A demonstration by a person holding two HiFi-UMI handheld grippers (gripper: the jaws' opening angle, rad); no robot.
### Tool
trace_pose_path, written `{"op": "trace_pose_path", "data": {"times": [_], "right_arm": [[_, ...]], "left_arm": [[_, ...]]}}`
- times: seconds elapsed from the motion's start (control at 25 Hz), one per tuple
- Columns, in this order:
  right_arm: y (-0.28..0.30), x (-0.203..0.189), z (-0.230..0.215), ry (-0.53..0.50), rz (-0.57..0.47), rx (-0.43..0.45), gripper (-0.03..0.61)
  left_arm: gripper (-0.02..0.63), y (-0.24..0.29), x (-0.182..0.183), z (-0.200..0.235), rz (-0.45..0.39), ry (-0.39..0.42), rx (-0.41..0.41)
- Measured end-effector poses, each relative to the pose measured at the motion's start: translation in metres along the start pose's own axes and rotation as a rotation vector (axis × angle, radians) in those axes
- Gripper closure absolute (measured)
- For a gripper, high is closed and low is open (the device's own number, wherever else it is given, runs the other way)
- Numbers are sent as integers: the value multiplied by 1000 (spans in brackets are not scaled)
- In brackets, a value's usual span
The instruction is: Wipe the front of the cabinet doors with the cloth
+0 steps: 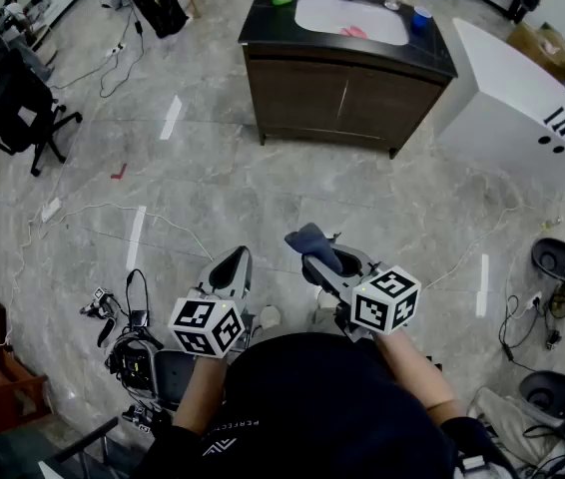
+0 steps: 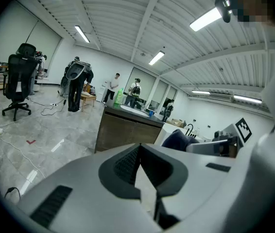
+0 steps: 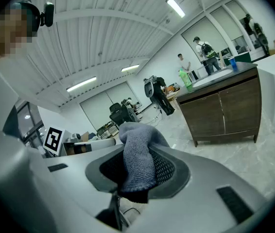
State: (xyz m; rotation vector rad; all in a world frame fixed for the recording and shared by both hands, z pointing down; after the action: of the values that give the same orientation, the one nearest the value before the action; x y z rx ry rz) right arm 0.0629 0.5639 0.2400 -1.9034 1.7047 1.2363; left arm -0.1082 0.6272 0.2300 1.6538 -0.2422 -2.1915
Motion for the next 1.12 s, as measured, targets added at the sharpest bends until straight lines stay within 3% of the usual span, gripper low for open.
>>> {"op": "trace_pose_path", "data": {"times": [0.48,1.12], "right_arm": [[17,0,2,44,-13,-6,460],[93,-8,34,66,-24,-61,460]], "left_arm": [[620,-7,-1,18,3,-12,4],[620,-34,-10,105,66,10,-27]]}}
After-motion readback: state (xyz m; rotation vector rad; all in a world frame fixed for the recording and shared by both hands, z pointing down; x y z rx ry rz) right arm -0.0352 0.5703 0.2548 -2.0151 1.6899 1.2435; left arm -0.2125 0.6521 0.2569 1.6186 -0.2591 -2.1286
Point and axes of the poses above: the fingertips, and each gripper's own axes: y forward along the fingers, z to its left, x out of its top, the point moved 5 cm from there along -y, backward along the fingers, and after that the axes turned 4 degrees about y, right-handed, at the moved point
